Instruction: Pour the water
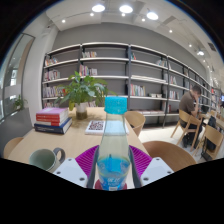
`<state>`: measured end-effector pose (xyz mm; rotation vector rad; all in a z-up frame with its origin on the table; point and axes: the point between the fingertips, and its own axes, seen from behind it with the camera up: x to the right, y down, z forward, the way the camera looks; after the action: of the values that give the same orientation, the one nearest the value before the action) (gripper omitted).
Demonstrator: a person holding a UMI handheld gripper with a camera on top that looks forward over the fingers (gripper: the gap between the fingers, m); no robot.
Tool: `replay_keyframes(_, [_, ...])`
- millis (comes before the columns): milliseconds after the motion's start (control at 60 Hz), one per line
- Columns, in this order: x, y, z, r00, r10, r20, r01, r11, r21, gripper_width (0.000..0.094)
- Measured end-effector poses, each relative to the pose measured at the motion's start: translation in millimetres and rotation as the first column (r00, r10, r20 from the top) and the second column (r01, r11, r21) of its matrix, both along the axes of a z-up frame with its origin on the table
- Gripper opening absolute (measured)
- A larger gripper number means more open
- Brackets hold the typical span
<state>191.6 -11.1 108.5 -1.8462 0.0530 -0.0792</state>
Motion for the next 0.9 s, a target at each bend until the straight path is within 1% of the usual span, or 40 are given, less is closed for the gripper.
replay_keyframes(33, [1.4, -0.3, -9.8, 1.000, -0.004, -0.009, 0.004, 0.999, -0.039, 0.0627])
replay_keyframes(67, [1.8, -5.8, -14.6, 1.000, -0.014, -0.022, 0.013, 0.998, -0.068, 0.0778])
replay_keyframes(100, [1.0, -12.5, -16.7, 0.999, -0.018, -0.029, 0.015, 0.996, -0.084, 0.0831])
replay_keyframes(133, [-1.2, -22.8, -19.1, 0.999, -0.021, -0.033, 0.018, 0.995, -0.100, 0.0855])
replay_keyframes(217, [-4.9, -53.9, -26.6, 0.999, -0.039, -0.030, 0.034, 0.988, -0.152, 0.0844])
replay_keyframes(317, [-21.9, -94.2, -39.2, 0.999, -0.045, -0.016, 0.040, 0.972, -0.234, 0.0840])
replay_keyframes(383, [-39.6, -123.8, -36.3, 0.999, -0.039, -0.017, 0.033, 0.959, -0.281, 0.0840])
replay_keyframes(450, [-65.4, -140.3, -37.5, 0.999, -0.022, -0.027, 0.013, 0.951, -0.308, 0.0841])
replay_keyframes(500, [-84.0, -155.4, -21.2, 0.999, -0.009, -0.032, -0.002, 0.949, -0.314, 0.0842])
replay_keyframes(583, [-115.8, -163.3, 1.1, 0.999, 0.003, -0.040, -0.014, 0.955, -0.295, 0.0851])
replay_keyframes(683, [-150.4, -172.6, 47.0, 0.997, 0.030, -0.069, -0.048, 0.962, -0.270, 0.0842])
replay_keyframes(717, [-161.4, -169.9, 53.2, 0.997, 0.035, -0.075, -0.053, 0.964, -0.260, 0.0844])
replay_keyframes(817, [-184.3, -172.7, 93.9, 0.995, 0.061, -0.073, -0.076, 0.971, -0.225, 0.0845])
replay_keyframes(900, [-197.8, -171.7, 118.1, 0.995, 0.077, -0.063, -0.087, 0.978, -0.189, 0.0845])
